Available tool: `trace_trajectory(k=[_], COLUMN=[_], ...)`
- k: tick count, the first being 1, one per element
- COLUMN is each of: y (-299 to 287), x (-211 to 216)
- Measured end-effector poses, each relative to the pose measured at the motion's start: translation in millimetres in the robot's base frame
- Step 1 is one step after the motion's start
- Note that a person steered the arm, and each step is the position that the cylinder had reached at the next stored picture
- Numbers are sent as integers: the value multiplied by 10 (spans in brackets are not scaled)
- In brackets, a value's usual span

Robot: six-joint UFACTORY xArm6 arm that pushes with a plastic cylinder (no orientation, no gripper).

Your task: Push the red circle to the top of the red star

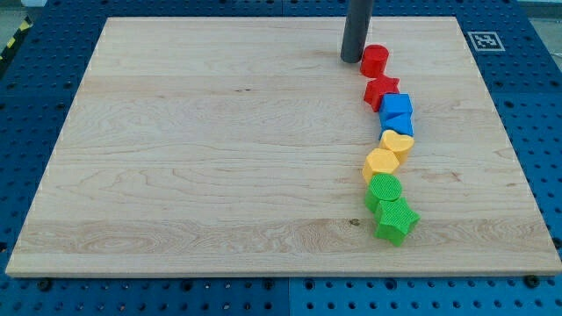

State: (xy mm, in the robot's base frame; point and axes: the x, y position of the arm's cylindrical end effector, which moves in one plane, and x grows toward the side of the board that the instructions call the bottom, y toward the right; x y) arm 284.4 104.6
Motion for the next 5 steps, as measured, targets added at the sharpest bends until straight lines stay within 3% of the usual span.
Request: trace_trajectory(k=[1, 2, 4, 5], y=[109, 422, 572, 580], x=[-252, -246, 295, 338])
